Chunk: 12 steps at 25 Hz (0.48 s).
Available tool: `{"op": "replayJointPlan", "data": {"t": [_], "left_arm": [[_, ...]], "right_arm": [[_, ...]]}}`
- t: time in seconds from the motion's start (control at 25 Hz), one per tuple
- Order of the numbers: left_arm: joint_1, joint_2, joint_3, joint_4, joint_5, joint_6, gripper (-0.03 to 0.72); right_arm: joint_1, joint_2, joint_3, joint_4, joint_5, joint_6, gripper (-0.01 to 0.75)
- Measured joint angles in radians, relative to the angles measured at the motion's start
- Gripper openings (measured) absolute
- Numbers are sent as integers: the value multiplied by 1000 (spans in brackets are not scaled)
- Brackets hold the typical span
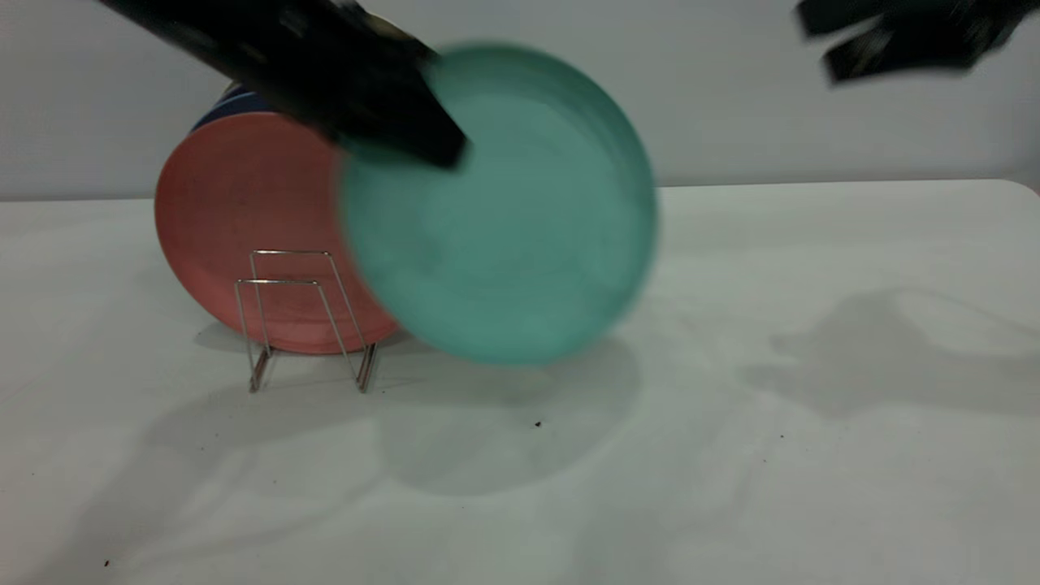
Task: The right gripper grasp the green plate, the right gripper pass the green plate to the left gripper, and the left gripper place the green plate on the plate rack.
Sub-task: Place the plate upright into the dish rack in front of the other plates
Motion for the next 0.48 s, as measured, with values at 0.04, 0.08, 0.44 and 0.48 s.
{"op": "replayJointPlan", "data": {"t": [0.04, 0.08, 0.44, 0.48], "left_arm": [[30, -39, 0, 47, 35, 30, 135], [61, -77, 0, 94, 67, 62, 135], [250, -289, 0, 320, 166, 509, 135], [257, -294, 0, 328, 166, 574, 135]], "right_arm": [[-2, -45, 0, -34, 5, 32, 591], [-2, -83, 0, -79, 10, 64, 557], [96, -433, 149, -350, 42, 330, 411], [104, -466, 200, -353, 42, 338, 410]]}}
